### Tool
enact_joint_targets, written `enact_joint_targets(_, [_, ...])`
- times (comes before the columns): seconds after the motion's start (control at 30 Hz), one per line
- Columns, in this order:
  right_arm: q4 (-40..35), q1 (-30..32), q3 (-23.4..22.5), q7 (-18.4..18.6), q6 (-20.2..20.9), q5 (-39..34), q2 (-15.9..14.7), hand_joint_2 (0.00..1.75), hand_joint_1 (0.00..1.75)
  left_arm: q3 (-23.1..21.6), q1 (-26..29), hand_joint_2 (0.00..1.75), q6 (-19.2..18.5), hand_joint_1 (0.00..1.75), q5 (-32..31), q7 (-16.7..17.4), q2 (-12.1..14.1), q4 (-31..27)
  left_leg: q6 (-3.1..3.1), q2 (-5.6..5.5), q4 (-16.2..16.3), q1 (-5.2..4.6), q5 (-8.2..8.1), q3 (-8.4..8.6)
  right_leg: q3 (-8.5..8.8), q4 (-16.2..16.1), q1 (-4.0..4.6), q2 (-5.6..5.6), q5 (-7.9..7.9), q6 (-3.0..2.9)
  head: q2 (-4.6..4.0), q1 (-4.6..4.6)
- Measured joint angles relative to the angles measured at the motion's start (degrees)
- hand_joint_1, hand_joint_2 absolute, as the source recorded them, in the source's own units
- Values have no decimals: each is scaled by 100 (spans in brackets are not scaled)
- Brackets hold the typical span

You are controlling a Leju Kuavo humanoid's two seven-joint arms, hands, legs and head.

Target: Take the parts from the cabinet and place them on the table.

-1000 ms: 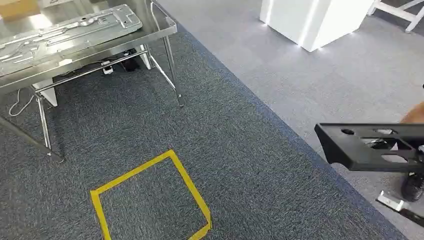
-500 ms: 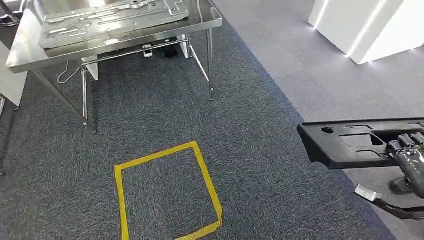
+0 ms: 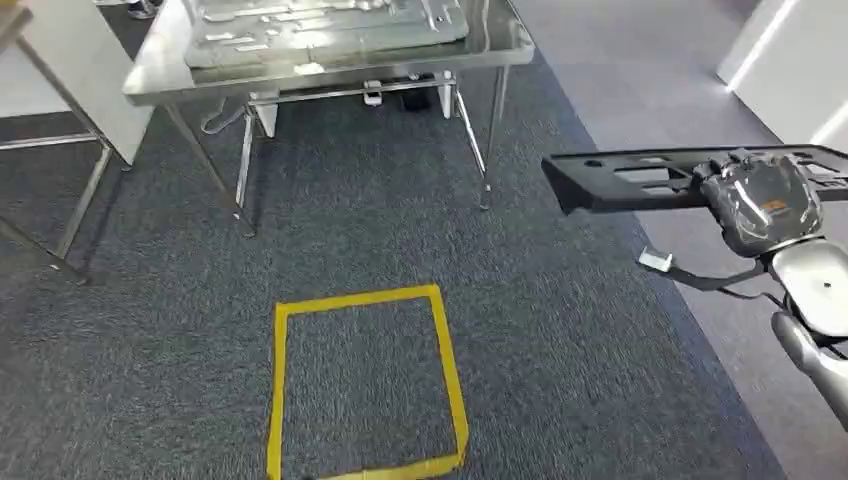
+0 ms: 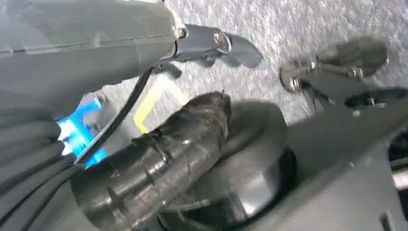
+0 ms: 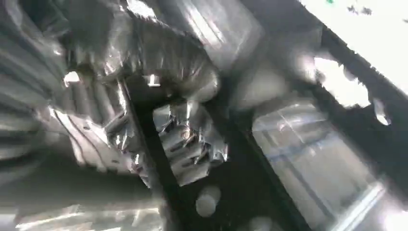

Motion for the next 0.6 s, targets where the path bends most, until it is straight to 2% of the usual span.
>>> enact_joint_targets(0.03, [22,-105,116,85,-44,-26,24,175,175,2,46,175,-11,0,22,50,2,-2,-28,-90,-11,-5,20,-33,13,-18,-25,-90,9,-37,0,-2])
enact_joint_targets(0.07, [28,-196,188,149,-81,-57,48,175,175,2,69,175,-24,0,37,114,7,-2,-41,6,25,13,-40,-54,54,-54,-45,-182,17,-69,0,-4])
enact_joint_targets(0.1, [39,-258,238,210,-118,-81,65,175,175,2,126,175,-64,0,59,193,-9,-2,-97,341,191,-24,-104,-133,104,-80,-34,-268,0,-116,0,-13])
enact_joint_targets(0.13, [44,-333,266,249,-153,-98,59,175,175,2,165,175,-92,0,70,258,-11,-2,-145,577,560,-2,-250,-333,145,-104,-8,-368,-19,-163,0,-22])
enact_joint_targets(0.17, [48,-412,292,282,-173,-109,48,175,175,4,201,175,-129,0,83,345,-9,-2,-171,689,995,22,-403,-582,172,-107,18,-459,-40,-187,0,-22])
enact_joint_targets(0.2, [52,-472,329,301,-175,-114,41,175,175,4,228,175,-149,0,89,425,-9,-2,-184,736,1393,38,-503,-821,201,-106,34,-545,-70,-192,0,-22])
enact_joint_targets(0.23, [52,-509,354,304,-177,-125,39,175,175,4,263,175,-151,0,89,485,7,-2,-188,754,1605,43,-493,-973,236,-106,46,-627,-105,-197,0,-22])
enact_joint_targets(0.27, [52,-532,378,301,-177,-142,37,175,175,4,301,175,-157,0,89,533,24,-2,-179,756,1571,43,-366,-1001,280,-107,54,-701,-140,-196,0,-22])
enact_joint_targets(0.3, [52,-550,414,301,-177,-155,33,175,175,4,334,175,-166,0,89,590,31,-2,-156,759,1287,42,-134,-902,333,-107,63,-775,-182,-196,0,-22])
enact_joint_targets(0.33, [50,-564,437,301,-179,-164,33,175,175,4,374,175,-173,0,89,612,37,-2,-116,785,816,37,158,-692,394,-109,74,-845,-224,-196,0,-22])
enact_joint_targets(0.37, [46,-583,454,301,-179,-168,28,175,175,4,407,175,-173,0,87,636,50,-2,-48,914,287,11,433,-450,454,-117,88,-902,-270,-193,0,-22])
enact_joint_targets(0.4, [46,-599,467,308,-183,-166,20,175,175,4,414,175,-173,0,81,640,72,0,18,1212,154,-72,307,-373,470,-155,101,-962,-294,-182,0,-20])
enact_joint_targets(0.43, [46,-626,487,314,-195,-155,6,175,175,4,414,175,-173,0,70,636,92,2,53,1249,39,-144,302,-318,478,-157,145,-1011,-308,-152,0,-22])
enact_joint_targets(0.53, [39,-643,533,312,-201,-105,-5,175,175,2,419,175,-173,0,41,516,94,2,115,1041,-74,-143,238,-289,571,-273,188,-1230,-332,-79,0,-22])
enact_joint_targets(0.57, [28,-655,533,317,-201,-98,-7,175,175,2,419,175,-170,0,30,492,101,2,151,974,-190,-36,263,-168,603,-272,147,-1135,-393,-34,0,-22])
enact_joint_targets(0.6, [28,-667,539,319,-203,-92,-9,175,175,2,412,175,-166,0,24,470,101,0,168,898,-244,-46,261,-106,590,-135,131,-775,-445,-36,0,-18])
